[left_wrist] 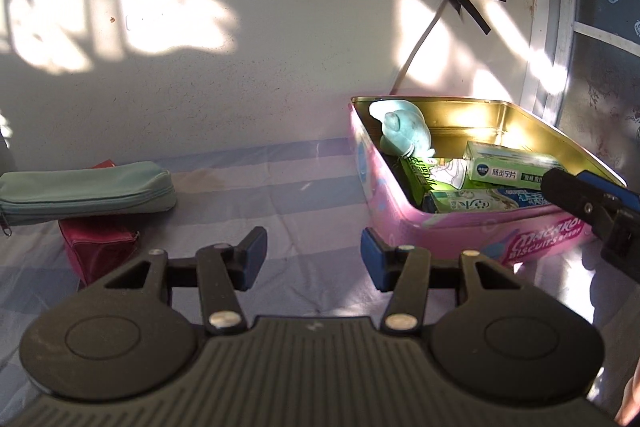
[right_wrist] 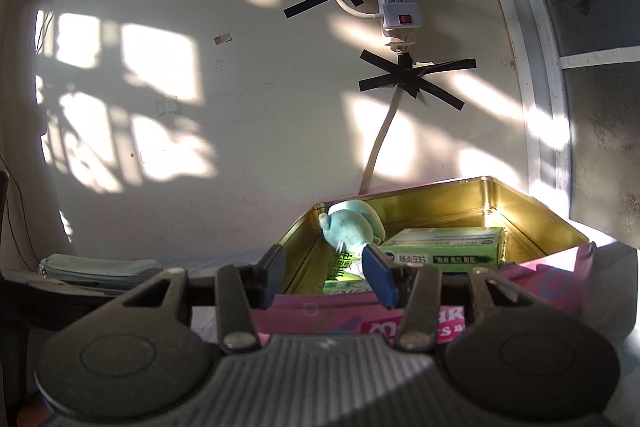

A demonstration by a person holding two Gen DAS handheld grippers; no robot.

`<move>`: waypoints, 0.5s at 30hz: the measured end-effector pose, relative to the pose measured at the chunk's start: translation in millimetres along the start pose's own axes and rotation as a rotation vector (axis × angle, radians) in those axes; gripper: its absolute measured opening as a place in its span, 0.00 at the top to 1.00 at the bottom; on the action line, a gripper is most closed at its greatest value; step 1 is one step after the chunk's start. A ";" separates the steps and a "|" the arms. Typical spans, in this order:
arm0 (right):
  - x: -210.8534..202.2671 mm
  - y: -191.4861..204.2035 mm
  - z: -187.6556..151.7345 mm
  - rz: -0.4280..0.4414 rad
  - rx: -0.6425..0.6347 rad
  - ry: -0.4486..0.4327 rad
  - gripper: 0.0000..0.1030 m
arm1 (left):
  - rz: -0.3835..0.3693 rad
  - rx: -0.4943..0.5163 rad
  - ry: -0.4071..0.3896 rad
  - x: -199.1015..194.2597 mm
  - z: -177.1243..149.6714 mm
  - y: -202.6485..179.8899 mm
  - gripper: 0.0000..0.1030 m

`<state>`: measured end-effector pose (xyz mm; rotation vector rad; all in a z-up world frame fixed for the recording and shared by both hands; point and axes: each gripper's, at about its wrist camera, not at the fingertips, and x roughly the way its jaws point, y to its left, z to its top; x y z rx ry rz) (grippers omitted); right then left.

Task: Organize objects
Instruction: 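Carry the teal plush toy into the pink tin and open the right tool, then grasp the teal pencil case with the left tool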

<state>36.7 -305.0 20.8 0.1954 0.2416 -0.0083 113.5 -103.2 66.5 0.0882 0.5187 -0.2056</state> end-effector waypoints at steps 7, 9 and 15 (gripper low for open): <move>-2.8 33.8 -2.2 0.041 -0.061 0.014 0.56 | 0.048 -0.038 -0.001 -9.1 -14.0 36.5 0.47; -0.6 44.7 -4.4 0.058 -0.078 0.029 0.56 | 0.061 -0.060 0.004 -10.3 -18.4 49.1 0.46; 10.8 79.4 -13.9 0.116 -0.135 0.084 0.56 | 0.118 -0.100 0.012 -13.9 -35.4 97.7 0.46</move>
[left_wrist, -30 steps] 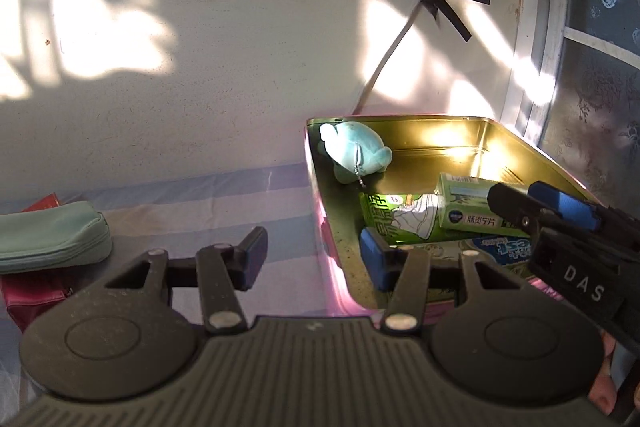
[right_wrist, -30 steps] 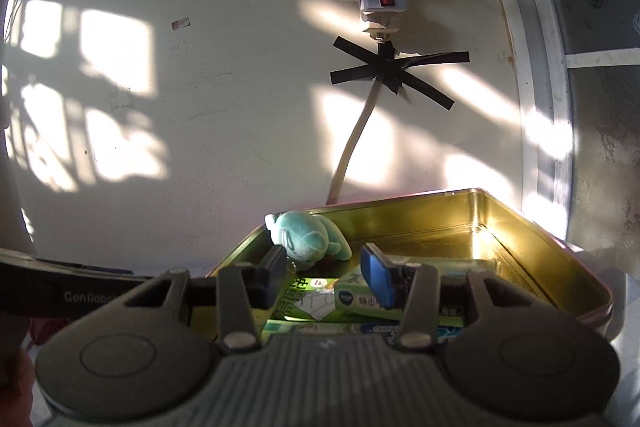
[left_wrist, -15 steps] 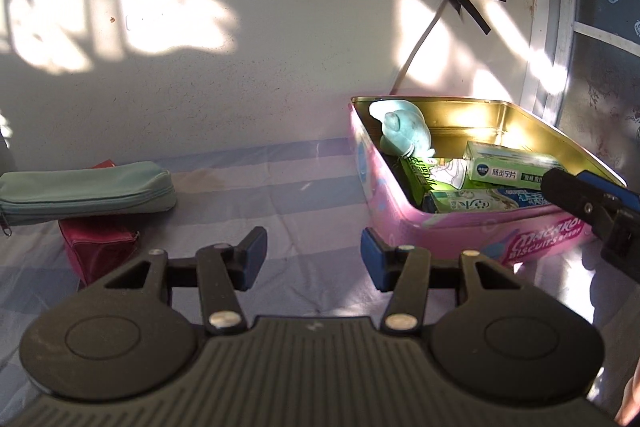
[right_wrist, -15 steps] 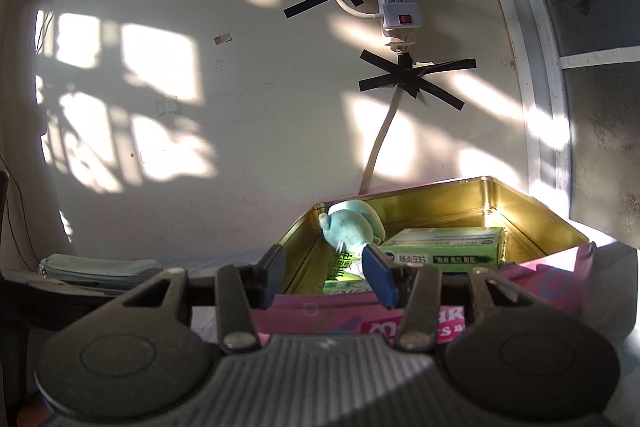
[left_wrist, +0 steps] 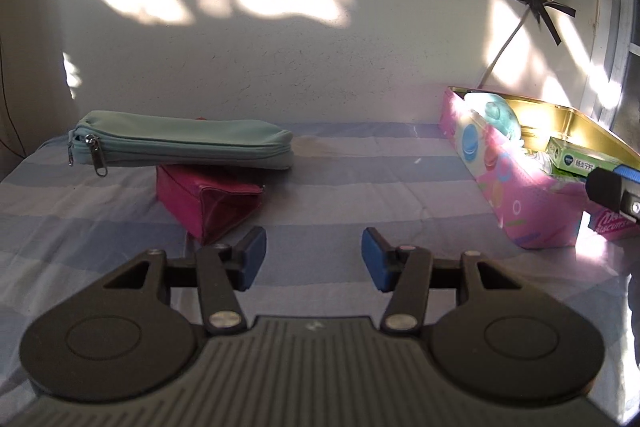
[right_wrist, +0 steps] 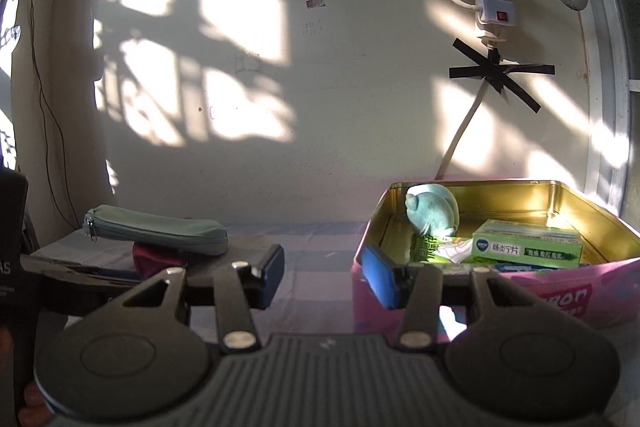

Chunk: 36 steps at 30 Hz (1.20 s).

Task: Organize objects
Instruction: 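Grasp the teal pencil case with the left tool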

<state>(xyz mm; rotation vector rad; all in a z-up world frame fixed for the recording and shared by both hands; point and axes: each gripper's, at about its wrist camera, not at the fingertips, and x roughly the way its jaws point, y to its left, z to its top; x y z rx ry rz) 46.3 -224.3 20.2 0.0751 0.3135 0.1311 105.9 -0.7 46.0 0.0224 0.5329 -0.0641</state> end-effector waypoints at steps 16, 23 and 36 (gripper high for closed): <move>136.5 60.1 -2.8 0.268 0.223 0.312 0.56 | 0.099 -0.528 -0.001 26.8 61.2 190.5 0.26; 161.0 58.0 -23.2 0.251 0.246 0.383 0.56 | -0.219 -0.798 0.127 77.5 41.0 205.2 0.66; 180.2 52.3 -15.4 0.486 0.392 0.395 0.41 | -0.405 -0.815 0.187 -35.4 -57.7 242.0 0.68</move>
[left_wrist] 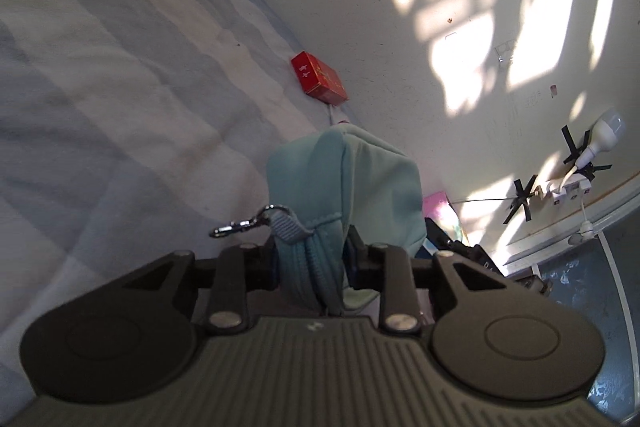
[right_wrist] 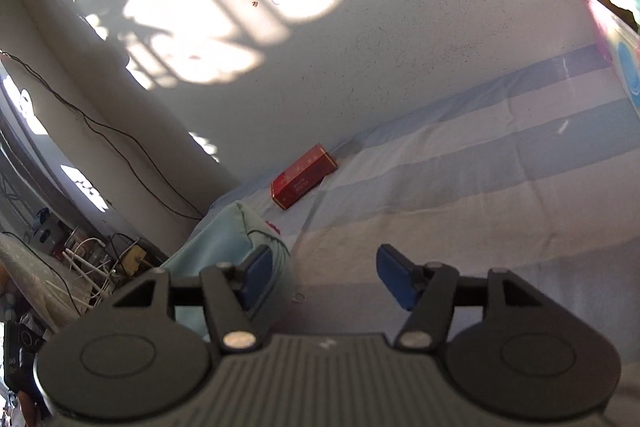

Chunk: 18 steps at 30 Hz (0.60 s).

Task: Organize objects
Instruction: 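Grasp the teal pencil case with the left tool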

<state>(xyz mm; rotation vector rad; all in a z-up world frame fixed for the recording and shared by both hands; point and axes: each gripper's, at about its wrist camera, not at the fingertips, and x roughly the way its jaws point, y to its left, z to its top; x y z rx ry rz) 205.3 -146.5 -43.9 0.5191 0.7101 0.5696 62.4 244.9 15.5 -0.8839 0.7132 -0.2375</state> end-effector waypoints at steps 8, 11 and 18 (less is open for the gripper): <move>-15.9 13.9 -1.5 0.028 -0.007 -0.066 0.42 | 0.045 0.023 -0.024 -1.2 3.3 4.7 0.65; -26.1 11.8 4.3 0.034 0.010 -0.105 0.42 | 0.067 0.039 -0.022 -0.4 -0.7 2.8 0.63; 14.4 41.7 -19.2 0.053 -0.114 0.105 0.79 | 0.138 0.089 -0.017 0.3 -11.1 -13.2 0.62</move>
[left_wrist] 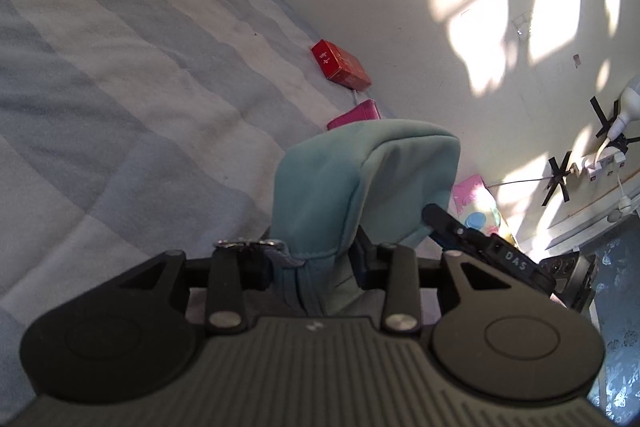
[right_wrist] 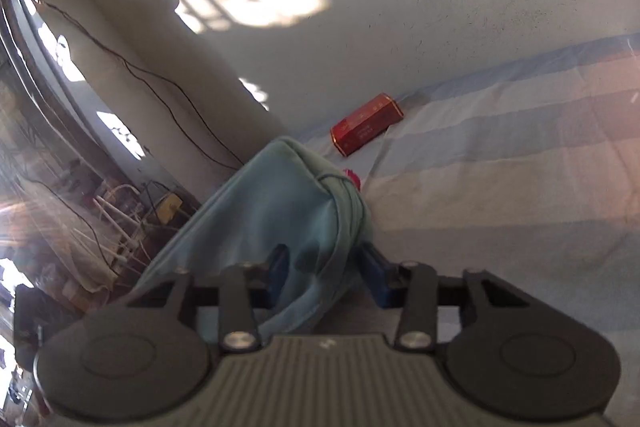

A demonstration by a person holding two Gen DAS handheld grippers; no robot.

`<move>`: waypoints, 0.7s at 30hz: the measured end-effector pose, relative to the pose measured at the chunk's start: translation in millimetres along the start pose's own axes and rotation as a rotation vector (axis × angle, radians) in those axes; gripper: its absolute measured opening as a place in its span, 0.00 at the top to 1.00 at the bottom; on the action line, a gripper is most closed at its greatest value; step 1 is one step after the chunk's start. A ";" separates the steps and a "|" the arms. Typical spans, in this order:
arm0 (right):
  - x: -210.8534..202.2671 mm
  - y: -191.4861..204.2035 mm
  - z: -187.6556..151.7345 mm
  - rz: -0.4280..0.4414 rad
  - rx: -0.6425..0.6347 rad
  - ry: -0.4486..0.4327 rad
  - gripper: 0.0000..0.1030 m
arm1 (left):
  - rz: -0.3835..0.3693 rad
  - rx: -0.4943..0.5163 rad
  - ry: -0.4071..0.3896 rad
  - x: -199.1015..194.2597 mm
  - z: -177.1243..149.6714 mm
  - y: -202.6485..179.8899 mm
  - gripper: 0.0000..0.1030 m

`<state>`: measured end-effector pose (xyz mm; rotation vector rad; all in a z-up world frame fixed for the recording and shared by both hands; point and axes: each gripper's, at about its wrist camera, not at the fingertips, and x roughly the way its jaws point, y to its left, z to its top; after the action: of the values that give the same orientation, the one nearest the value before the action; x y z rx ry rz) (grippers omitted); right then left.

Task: Organize objects
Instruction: 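Grasp the teal pencil case with the left tool, then lay the teal pencil case into the pink tin and open the left tool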

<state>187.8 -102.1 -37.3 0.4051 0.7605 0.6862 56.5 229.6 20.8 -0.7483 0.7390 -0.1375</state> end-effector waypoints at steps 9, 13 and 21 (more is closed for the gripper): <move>-127.5 -8.7 -28.3 -0.125 -0.108 -0.222 0.83 | -0.129 0.259 0.060 10.0 -28.8 -86.2 0.62; -198.4 -31.3 -36.3 -0.270 -0.101 -0.381 0.83 | -0.230 0.334 0.141 55.7 -41.4 -150.9 0.62; -298.9 -128.6 -4.2 -0.534 0.022 -0.571 0.83 | -0.322 0.557 0.223 158.2 -78.1 -306.1 0.62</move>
<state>80.9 -401.1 34.0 0.3705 0.3043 0.0449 165.3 -98.1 95.8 -0.3127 0.7390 -0.6990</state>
